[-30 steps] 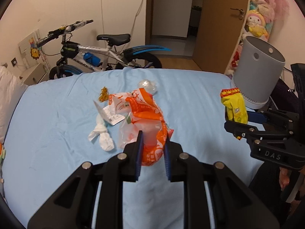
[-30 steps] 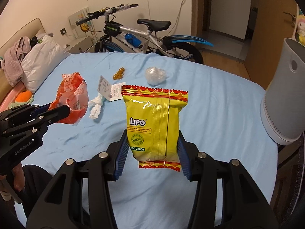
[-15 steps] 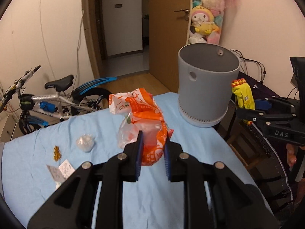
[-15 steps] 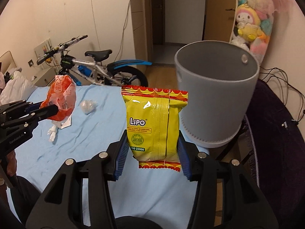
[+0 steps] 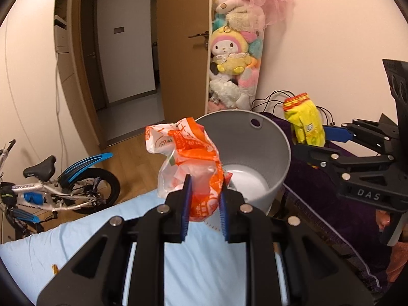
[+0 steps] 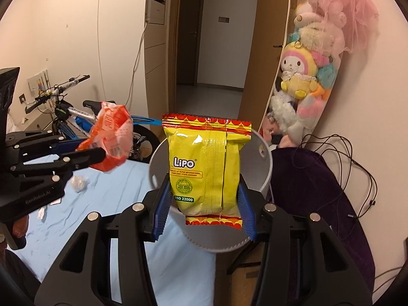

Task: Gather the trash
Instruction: 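Open the right tool over the bin while the left tool drops the orange bag in, then move both open tools back over the white tissue and leaflet, then grasp the white tissue with the left tool while the right tool grasps the teal card, then carry the white tissue with the left tool while the right tool carries the teal card to the bin, then open the left tool over the bin while the right tool releases the teal card into it, then move both open tools back over the rubber bands and plastic-wrap ball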

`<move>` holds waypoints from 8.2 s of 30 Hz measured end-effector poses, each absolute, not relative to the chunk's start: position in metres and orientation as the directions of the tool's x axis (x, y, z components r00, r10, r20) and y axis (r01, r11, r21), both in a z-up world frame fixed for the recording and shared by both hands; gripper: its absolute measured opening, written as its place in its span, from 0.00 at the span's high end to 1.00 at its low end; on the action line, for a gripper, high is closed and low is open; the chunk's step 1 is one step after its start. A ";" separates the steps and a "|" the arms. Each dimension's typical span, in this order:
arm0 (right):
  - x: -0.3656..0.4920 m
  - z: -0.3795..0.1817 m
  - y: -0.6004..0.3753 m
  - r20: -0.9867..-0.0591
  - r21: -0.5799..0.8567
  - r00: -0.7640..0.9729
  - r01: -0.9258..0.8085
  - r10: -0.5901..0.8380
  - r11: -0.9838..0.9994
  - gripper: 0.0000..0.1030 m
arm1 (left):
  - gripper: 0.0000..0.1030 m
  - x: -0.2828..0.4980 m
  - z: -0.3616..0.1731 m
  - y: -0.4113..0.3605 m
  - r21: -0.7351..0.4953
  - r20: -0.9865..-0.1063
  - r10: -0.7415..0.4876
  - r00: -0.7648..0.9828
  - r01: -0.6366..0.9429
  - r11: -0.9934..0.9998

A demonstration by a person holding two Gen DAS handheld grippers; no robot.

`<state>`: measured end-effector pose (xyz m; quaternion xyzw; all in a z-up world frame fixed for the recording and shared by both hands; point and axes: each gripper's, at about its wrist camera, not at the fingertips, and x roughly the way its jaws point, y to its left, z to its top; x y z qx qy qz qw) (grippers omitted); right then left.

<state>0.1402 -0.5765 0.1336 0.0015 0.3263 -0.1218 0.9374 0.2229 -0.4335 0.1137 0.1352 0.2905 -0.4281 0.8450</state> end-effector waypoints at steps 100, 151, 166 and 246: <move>0.331 -0.172 -0.042 -0.834 0.016 0.498 -0.406 0.236 0.914 0.65 | 0.28 0.291 -0.159 0.079 0.019 -0.832 0.007 0.554 0.016 1.000; 0.277 -0.128 -0.119 -0.816 0.046 0.527 -0.350 0.237 0.936 1.00 | 0.76 0.268 -0.129 0.002 -0.062 -0.827 -0.147 0.543 0.171 0.983; 0.195 -0.067 -0.187 -0.772 0.032 0.602 -0.279 0.201 0.960 1.00 | 0.76 0.201 -0.064 -0.053 -0.029 -0.782 -0.184 0.595 0.260 0.965; 0.158 0.121 -0.594 -0.518 -0.023 0.830 0.226 -0.205 0.974 0.72 | 0.22 0.253 0.085 -0.480 -0.044 -0.592 -0.611 0.526 0.736 0.675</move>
